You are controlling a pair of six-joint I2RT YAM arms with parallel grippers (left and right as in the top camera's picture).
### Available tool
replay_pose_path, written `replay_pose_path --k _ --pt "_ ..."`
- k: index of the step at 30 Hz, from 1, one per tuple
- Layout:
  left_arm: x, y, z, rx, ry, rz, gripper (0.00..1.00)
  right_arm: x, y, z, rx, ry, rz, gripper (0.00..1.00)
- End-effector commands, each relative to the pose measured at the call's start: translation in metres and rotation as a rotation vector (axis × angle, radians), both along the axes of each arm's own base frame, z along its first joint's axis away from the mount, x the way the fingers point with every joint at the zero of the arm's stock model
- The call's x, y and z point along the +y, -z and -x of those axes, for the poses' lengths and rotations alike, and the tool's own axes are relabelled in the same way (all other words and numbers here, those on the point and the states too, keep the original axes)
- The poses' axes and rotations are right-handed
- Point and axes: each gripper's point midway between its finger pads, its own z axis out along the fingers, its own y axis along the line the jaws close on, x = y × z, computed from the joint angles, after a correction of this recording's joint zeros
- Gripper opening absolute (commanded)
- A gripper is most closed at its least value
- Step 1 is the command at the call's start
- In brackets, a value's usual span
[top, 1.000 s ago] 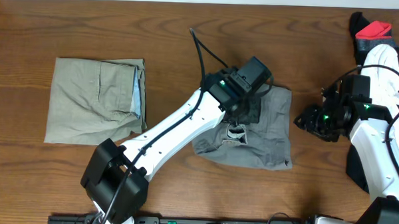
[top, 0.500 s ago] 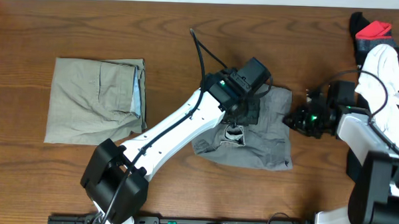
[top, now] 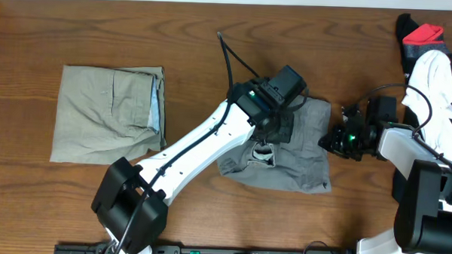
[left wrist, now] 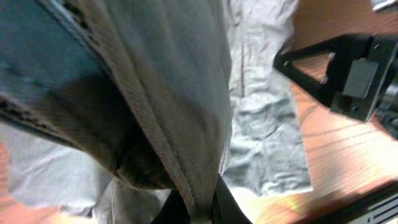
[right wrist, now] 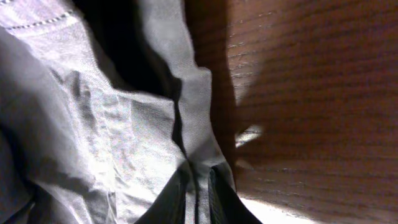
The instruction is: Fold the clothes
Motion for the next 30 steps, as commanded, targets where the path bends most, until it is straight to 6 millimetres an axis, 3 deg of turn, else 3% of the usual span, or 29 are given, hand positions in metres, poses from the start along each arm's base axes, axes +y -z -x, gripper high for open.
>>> replay_pose_path --k 1,5,8,18,21,23,26,30 --pt "-0.007 -0.034 -0.001 -0.042 0.032 0.05 0.06 -0.02 0.042 0.026 0.146 0.03 0.129 0.13" --pt "-0.02 -0.053 0.008 -0.056 0.066 0.081 0.06 -0.02 0.053 0.033 0.187 0.026 0.125 0.11" --pt "-0.034 -0.054 0.02 -0.048 0.101 0.104 0.06 -0.02 0.055 0.035 0.197 0.026 0.127 0.11" --pt "-0.071 -0.025 0.045 0.013 0.165 0.107 0.06 -0.02 0.055 0.037 0.207 0.025 0.125 0.11" --pt "-0.074 -0.012 0.047 0.035 0.168 0.088 0.08 -0.019 0.055 0.038 0.211 0.025 0.125 0.11" --pt "-0.074 -0.007 0.046 0.041 0.168 0.079 0.26 -0.019 0.055 0.039 0.217 0.026 0.124 0.11" --pt "-0.077 -0.007 0.044 0.023 0.191 0.088 0.43 -0.019 0.055 0.04 0.22 0.026 0.123 0.11" --pt "-0.076 -0.009 0.043 0.012 0.209 0.088 0.51 -0.02 0.054 0.042 0.236 0.037 0.12 0.17"
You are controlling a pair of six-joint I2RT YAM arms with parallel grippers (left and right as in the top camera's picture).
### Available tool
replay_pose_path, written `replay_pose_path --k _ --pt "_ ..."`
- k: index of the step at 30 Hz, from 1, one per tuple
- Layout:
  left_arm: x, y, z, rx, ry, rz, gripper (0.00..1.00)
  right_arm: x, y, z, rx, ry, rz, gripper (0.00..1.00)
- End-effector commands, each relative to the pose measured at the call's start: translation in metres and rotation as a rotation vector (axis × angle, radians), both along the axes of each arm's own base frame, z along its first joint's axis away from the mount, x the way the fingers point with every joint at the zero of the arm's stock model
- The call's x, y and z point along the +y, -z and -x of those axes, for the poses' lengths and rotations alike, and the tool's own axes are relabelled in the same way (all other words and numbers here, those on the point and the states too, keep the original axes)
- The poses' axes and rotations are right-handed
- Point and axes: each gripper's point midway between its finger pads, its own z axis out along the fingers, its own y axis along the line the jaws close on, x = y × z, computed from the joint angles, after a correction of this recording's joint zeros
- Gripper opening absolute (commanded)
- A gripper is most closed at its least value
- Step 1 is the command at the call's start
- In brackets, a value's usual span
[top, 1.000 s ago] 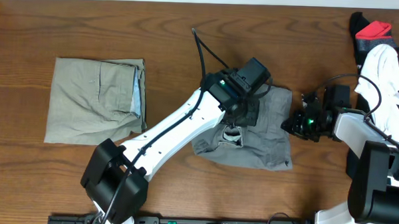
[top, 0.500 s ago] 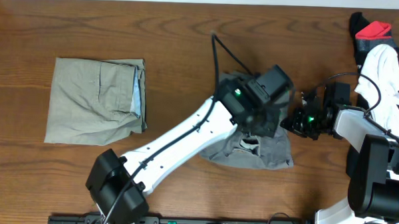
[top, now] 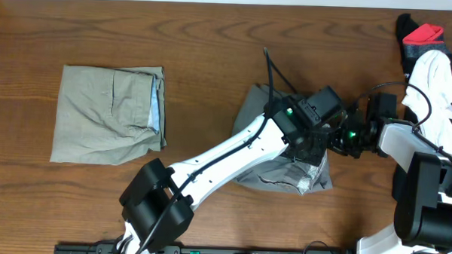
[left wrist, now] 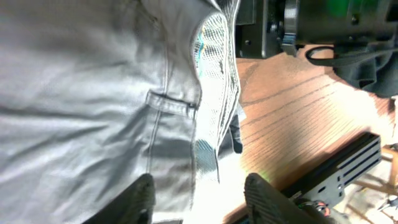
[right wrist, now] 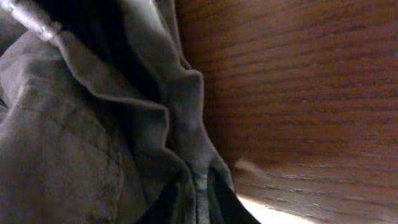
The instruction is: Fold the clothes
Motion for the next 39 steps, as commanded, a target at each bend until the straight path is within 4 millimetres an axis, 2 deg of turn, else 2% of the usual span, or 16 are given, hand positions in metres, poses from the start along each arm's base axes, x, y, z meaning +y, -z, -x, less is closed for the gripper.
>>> replay_pose_path --k 1,4,7,9,11,14,16,18,20,24,28,31,35,39 --pt "-0.001 -0.012 -0.003 -0.03 0.032 0.023 0.51 -0.026 0.051 0.047 0.214 0.026 0.174 0.22" --pt "0.007 -0.014 -0.005 -0.043 0.038 0.001 0.51 -0.032 0.043 0.047 0.216 0.048 0.176 0.32" --pt "0.034 -0.019 -0.022 -0.105 -0.017 -0.079 0.51 -0.045 0.024 0.04 0.181 0.096 0.178 0.41" --pt "0.059 -0.024 -0.037 -0.16 -0.05 -0.15 0.51 -0.055 0.005 0.033 0.136 0.145 0.176 0.42" --pt "0.086 -0.026 -0.051 -0.192 -0.098 -0.224 0.51 -0.061 -0.019 0.023 0.063 0.184 0.147 0.35" --pt "0.12 -0.022 -0.066 -0.172 -0.144 -0.296 0.5 -0.057 -0.065 0.007 -0.096 0.201 0.065 0.29" --pt "0.138 -0.017 -0.073 -0.144 -0.164 -0.318 0.5 -0.049 -0.095 0.001 -0.204 0.186 0.023 0.29" --pt "0.148 -0.011 -0.073 -0.083 -0.136 -0.293 0.5 -0.036 -0.124 -0.001 -0.302 0.148 -0.013 0.36" --pt "0.148 -0.005 -0.067 -0.024 -0.095 -0.249 0.5 -0.026 -0.135 0.003 -0.331 0.12 -0.022 0.49" --pt "0.153 0.017 -0.052 0.045 -0.003 -0.237 0.5 -0.004 -0.132 0.018 -0.279 0.053 -0.035 0.63" --pt "0.154 0.046 -0.032 0.101 0.059 -0.236 0.5 0.019 -0.115 0.027 -0.225 -0.038 -0.044 0.65" --pt "0.159 0.068 -0.02 0.122 0.09 -0.256 0.51 0.019 -0.097 0.028 -0.175 -0.058 0.028 0.61" --pt "0.169 0.093 -0.008 0.153 0.091 -0.277 0.51 -0.003 -0.071 0.032 -0.082 -0.018 0.186 0.57" --pt "0.176 0.104 0.001 0.176 0.093 -0.294 0.51 -0.011 -0.058 0.031 -0.048 -0.008 0.23 0.31"
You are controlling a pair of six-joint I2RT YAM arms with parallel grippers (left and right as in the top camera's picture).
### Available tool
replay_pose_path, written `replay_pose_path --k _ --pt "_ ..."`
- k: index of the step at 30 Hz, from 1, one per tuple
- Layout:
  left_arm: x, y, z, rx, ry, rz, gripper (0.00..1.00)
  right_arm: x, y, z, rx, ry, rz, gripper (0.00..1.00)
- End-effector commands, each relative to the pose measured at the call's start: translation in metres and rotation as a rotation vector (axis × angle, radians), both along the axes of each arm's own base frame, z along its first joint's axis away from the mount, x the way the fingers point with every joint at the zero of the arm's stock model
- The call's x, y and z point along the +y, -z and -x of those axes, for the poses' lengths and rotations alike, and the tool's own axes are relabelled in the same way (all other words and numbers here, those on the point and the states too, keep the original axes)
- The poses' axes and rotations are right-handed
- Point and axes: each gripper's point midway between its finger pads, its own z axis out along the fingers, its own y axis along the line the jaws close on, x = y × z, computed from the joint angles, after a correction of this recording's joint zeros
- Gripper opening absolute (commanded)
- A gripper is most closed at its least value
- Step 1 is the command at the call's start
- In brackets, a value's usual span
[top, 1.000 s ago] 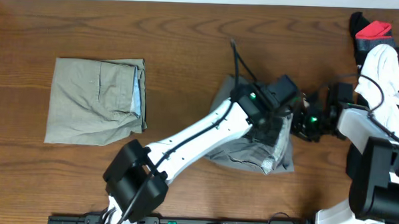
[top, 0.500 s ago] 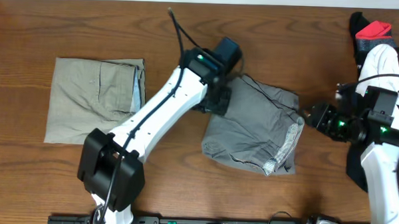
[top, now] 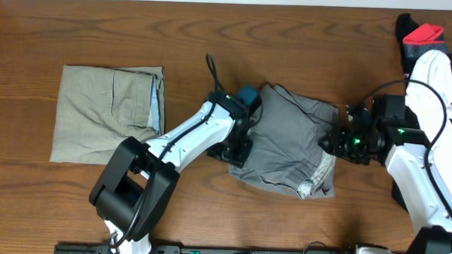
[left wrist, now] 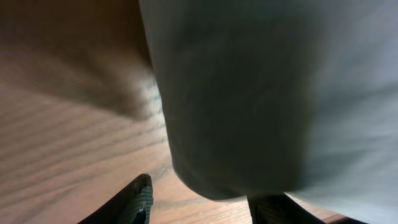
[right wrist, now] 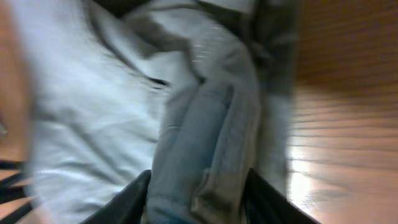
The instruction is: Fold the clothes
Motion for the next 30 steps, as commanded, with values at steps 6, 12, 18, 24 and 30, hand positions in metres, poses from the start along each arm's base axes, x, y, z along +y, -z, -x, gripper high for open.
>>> replay_pose_path --k 6,12,18,24,30 --pt "0.003 0.002 0.005 0.009 0.018 0.005 0.23 -0.042 0.023 -0.011 0.017 0.097 0.238 0.05" --pt "0.004 0.002 0.004 0.003 0.019 -0.003 0.15 -0.082 0.015 -0.039 -0.096 0.193 0.412 0.28" --pt "0.005 -0.005 0.002 -0.002 0.017 -0.001 0.17 -0.047 -0.001 -0.05 -0.154 0.088 0.22 0.66" --pt "0.001 -0.038 -0.018 -0.099 0.014 0.062 0.27 -0.034 -0.056 -0.036 -0.154 0.076 0.101 0.6" --pt "-0.024 -0.051 -0.057 -0.268 0.014 0.18 0.26 -0.003 -0.107 -0.019 -0.232 0.009 -0.03 0.23"
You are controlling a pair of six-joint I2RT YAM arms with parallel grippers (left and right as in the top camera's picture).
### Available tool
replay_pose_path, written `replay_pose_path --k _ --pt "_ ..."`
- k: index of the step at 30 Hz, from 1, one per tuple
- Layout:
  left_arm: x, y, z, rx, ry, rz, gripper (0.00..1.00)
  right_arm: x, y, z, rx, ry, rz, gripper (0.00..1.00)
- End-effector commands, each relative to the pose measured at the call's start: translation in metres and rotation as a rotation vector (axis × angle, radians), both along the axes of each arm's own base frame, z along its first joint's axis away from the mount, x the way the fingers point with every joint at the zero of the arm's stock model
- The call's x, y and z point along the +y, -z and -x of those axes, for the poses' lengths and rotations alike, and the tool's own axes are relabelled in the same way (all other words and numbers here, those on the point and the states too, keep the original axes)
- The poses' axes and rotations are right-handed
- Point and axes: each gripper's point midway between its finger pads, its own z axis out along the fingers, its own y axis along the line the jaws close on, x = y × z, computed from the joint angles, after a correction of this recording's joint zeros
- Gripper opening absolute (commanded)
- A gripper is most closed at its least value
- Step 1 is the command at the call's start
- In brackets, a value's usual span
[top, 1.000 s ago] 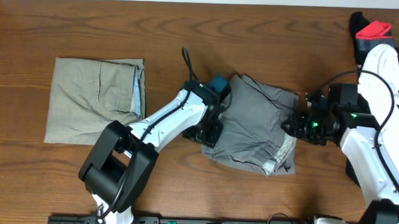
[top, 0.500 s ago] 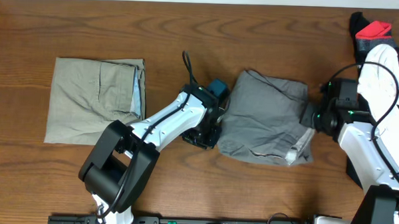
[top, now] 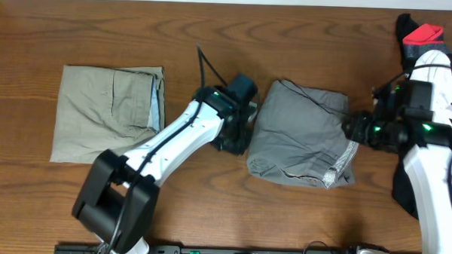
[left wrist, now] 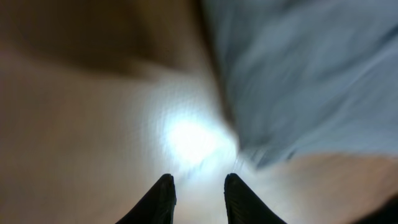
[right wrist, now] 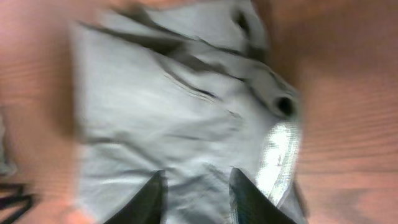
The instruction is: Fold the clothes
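The grey shorts lie folded into a compact, rumpled block right of the table's middle, with a pale waistband lining showing at the lower right corner. My left gripper is open just off their left edge; in the blurred left wrist view its fingers are over bare wood, with the grey shorts at upper right. My right gripper is open at their right edge; in its wrist view the right gripper hovers above the grey shorts, holding nothing.
A folded khaki garment lies at the left of the wooden table. A pile of white, black and red clothes sits at the far right edge, beside my right arm.
The grey shorts lie slightly further right and flatter. My right gripper has risen and drawn back, seeing the whole garment from above. My left gripper now faces bare wood beside the shorts' left edge.
Both grippers were first shut on the grey shorts, the left one holding a layer over the middle. Then the left was open by the right gripper, which stayed shut on the edge. Later both were open at opposite edges, and now they stand off the folded shorts.
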Motion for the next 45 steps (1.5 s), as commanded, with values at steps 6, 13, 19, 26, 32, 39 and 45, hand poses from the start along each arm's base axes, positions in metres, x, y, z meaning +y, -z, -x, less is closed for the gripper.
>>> replay_pose_path --k 6,13,19,26,32,39,45 --pt "-0.031 0.008 -0.022 -0.049 0.034 0.113 0.19 0.063 0.019 0.034 0.113 -0.179 -0.168 0.21" --pt "-0.046 0.038 -0.008 0.051 0.069 0.127 0.19 0.082 0.091 0.08 0.351 -0.245 -0.176 0.16" --pt "-0.052 0.06 0.01 0.101 0.119 0.086 0.19 -0.004 0.139 0.113 0.572 0.002 0.291 0.15" --pt "-0.037 0.068 0.012 0.122 0.1 0.017 0.19 -0.009 0.146 0.098 0.528 0.011 0.324 0.21" --pt "-0.022 0.024 -0.011 0.05 0.029 0.07 0.31 0.009 0.135 0.084 0.477 -0.051 0.227 0.2" --pt "-0.021 -0.011 -0.043 -0.045 -0.024 0.216 0.59 0.01 0.096 0.065 0.352 0.007 0.142 0.24" --pt "-0.072 -0.031 -0.041 -0.058 0.084 0.446 0.51 0.046 0.052 0.018 0.063 -0.112 -0.061 0.01"
